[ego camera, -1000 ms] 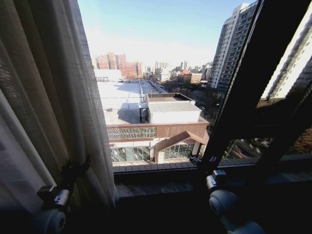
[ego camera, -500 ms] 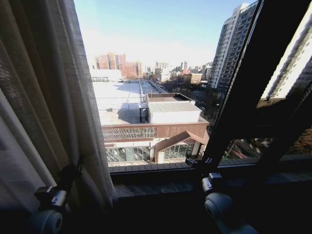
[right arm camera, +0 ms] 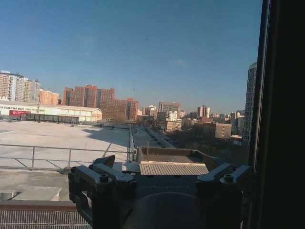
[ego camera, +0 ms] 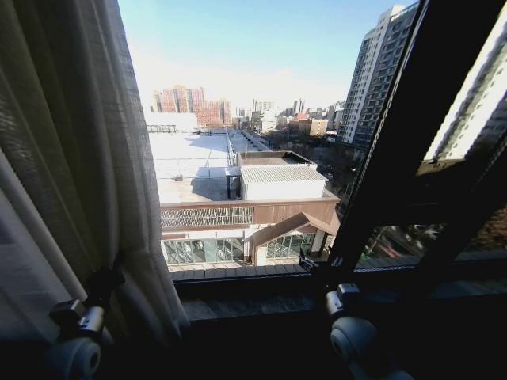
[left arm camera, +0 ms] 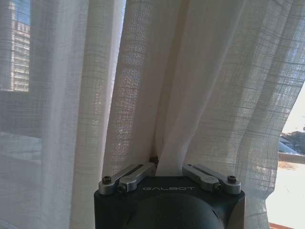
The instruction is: Open the curtains by pulling them apart, changing their state from closed to fully open.
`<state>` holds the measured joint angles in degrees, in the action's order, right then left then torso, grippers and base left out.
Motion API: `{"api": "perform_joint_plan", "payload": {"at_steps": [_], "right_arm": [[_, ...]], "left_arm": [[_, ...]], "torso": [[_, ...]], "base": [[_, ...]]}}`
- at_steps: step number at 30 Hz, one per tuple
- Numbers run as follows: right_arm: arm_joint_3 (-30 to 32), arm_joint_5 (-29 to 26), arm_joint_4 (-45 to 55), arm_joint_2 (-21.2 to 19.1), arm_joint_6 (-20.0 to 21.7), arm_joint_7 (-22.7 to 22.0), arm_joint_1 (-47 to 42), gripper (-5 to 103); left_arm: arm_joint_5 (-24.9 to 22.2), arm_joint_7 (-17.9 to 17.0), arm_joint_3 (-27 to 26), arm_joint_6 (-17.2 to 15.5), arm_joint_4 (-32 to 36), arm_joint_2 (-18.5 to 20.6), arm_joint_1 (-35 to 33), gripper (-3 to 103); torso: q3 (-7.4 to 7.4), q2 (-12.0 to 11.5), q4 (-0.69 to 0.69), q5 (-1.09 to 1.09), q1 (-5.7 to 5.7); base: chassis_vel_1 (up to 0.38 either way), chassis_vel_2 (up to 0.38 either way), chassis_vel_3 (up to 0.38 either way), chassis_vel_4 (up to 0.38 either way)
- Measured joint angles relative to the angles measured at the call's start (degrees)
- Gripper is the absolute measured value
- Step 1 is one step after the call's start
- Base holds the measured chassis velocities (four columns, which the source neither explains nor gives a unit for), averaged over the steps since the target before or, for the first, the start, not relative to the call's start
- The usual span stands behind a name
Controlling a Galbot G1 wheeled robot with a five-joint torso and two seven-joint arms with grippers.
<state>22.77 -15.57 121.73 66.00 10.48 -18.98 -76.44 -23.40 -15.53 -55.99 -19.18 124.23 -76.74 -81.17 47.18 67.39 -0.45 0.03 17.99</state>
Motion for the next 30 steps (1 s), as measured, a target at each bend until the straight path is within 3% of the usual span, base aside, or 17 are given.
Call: {"api": "perform_joint_plan", "payload": {"at_steps": [2, 3, 6, 11, 14, 19, 20, 26, 30], "right_arm": [[-0.4, 0.2, 0.0, 0.1, -0.3, 0.4, 0.0, 100], [-0.4, 0.2, 0.0, 0.1, -0.3, 0.4, 0.0, 100], [-0.6, 0.2, 0.0, 0.1, -0.4, 0.7, 0.1, 100], [-0.7, 0.2, 0.0, 0.0, -0.6, 1.1, 0.0, 100], [-0.7, 0.1, -0.2, -0.4, -0.6, 1.4, 0.2, 100], [-1.0, 0.1, -0.6, -0.6, -0.6, 1.5, 0.5, 100], [-1.2, 0.0, -1.0, -0.6, -0.6, 1.7, 0.7, 100], [-1.6, 0.0, -2.2, -0.5, -0.7, 2.0, 1.1, 100], [-1.8, 0.0, -2.7, -0.5, -0.8, 2.1, 1.4, 100]], "left_arm": [[-1.7, -7.1, -1.1, -1.0, -1.1, 0.2, 1.1, 0], [-1.7, -7.1, -1.1, -1.0, -1.1, 0.2, 1.1, 0], [-3.6, -13.3, -3.1, -1.2, -3.9, 1.0, 2.8, 0], [-5.1, -18.3, -5.8, -1.2, -7.4, 2.2, 4.9, 0], [-5.5, -24.8, -8.0, -1.1, -10.6, 2.9, 7.1, 0], [-5.3, -29.1, -9.5, -0.3, -12.4, 3.1, 8.6, 0], [-4.8, -32.2, -10.9, 0.5, -13.9, 3.4, 9.7, 0], [-2.2, -36.3, -15.8, 3.4, -18.8, 5.4, 11.6, 0], [-1.3, -34.6, -17.1, 2.5, -18.7, 6.4, 10.1, 0]], "torso": [[0.00, 0.0, 0.01, 0.02, 0.00], [0.00, 0.0, 0.01, 0.02, 0.00], [0.00, 0.0, 0.00, 0.02, 0.00], [0.00, 0.0, 0.00, 0.01, 0.00], [0.00, 0.0, 0.00, 0.02, 0.00], [0.00, 0.0, 0.00, 0.02, 0.00], [0.00, 0.0, 0.00, 0.02, 0.00], [0.01, 0.0, 0.01, -0.01, 0.00], [0.01, 0.0, 0.04, -0.06, 0.00]], "base": [[0.000, 0.000, 0.000, 0.000], [0.000, 0.000, 0.000, 0.000], [0.000, 0.000, 0.000, 0.000], [0.000, 0.000, 0.000, 0.000], [0.000, 0.000, 0.000, 0.000], [0.000, 0.000, 0.000, 0.000], [0.000, 0.000, 0.000, 0.000], [0.000, 0.000, 0.000, 0.000], [0.000, 0.000, 0.000, 0.000]]}}
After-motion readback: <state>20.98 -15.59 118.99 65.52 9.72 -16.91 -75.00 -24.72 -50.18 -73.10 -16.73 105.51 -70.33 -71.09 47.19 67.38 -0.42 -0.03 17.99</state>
